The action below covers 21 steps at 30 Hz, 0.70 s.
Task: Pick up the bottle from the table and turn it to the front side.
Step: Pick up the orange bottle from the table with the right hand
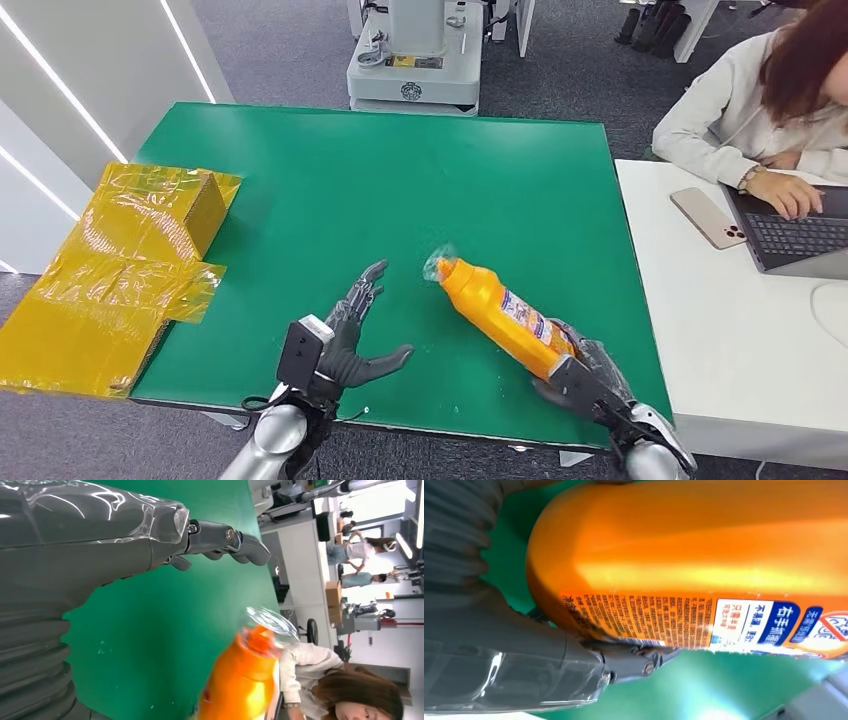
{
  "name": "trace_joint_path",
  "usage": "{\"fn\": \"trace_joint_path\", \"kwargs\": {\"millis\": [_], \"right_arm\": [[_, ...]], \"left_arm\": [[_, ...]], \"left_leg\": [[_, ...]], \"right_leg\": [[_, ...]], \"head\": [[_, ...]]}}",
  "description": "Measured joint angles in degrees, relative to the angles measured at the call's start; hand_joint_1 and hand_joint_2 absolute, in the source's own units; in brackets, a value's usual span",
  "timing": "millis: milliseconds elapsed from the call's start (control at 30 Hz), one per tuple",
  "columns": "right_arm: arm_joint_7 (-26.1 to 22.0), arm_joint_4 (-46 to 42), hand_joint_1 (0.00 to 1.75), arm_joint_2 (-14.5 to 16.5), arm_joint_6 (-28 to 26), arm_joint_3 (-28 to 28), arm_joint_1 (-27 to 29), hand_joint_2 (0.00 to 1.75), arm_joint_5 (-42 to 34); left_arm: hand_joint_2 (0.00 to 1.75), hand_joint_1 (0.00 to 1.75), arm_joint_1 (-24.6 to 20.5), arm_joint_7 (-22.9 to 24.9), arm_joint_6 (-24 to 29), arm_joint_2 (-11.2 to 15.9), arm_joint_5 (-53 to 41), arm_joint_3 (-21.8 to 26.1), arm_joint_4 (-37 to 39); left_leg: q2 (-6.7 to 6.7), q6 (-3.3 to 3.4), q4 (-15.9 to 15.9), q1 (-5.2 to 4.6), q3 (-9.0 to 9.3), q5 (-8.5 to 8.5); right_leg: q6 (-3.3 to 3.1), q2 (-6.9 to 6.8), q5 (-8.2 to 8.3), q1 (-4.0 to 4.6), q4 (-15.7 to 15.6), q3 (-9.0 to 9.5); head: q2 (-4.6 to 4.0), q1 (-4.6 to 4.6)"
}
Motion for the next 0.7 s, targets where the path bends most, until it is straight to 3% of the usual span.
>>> {"fn": "trace_joint_path", "kwargs": {"millis": [200,367,500,700], "right_arm": [[-1.31,-2.41,1.75,1.11,-2.2,-1.85,3.16,1.75,-4.17],[-5.5,-4.33,1.75,1.61,-3.64,-2.84,3.55,1.75,-7.02],[-8.93,-3.98,1.75,3.04,-4.24,-1.78,0.26,1.75,-8.76],[-9.06,-2.31,1.75,7.66,-6.78,1.84,-5.76,1.75,-6.64]], "left_arm": [[1.75,0.0,-2.03,0.07,0.76,0.62,0.16,1.39,-0.02],[1.75,0.0,-4.7,2.51,-5.16,1.72,5.67,2.13,0.07],[1.75,0.0,-9.75,5.68,-12.21,2.39,13.75,2.26,2.08],[1.75,0.0,-16.62,8.24,-14.5,2.47,17.64,2.26,4.94]], "left_leg": [[0.0,0.0,0.0,0.0,-0.01,0.0],[0.0,-0.01,0.01,0.0,-0.02,0.01],[0.03,0.03,0.01,0.0,-0.05,0.11],[0.04,0.02,0.01,0.0,0.0,0.17]], "right_leg": [[0.0,0.0,0.0,0.0,0.0,0.0],[0.0,0.01,0.01,-0.01,0.01,0.0],[-0.02,0.03,0.06,0.0,0.04,-0.03],[-0.05,0.05,0.1,0.0,0.1,-0.04]], "head": [[0.01,0.0],[0.01,0.0],[0.0,0.01],[0.0,-0.01]]}}
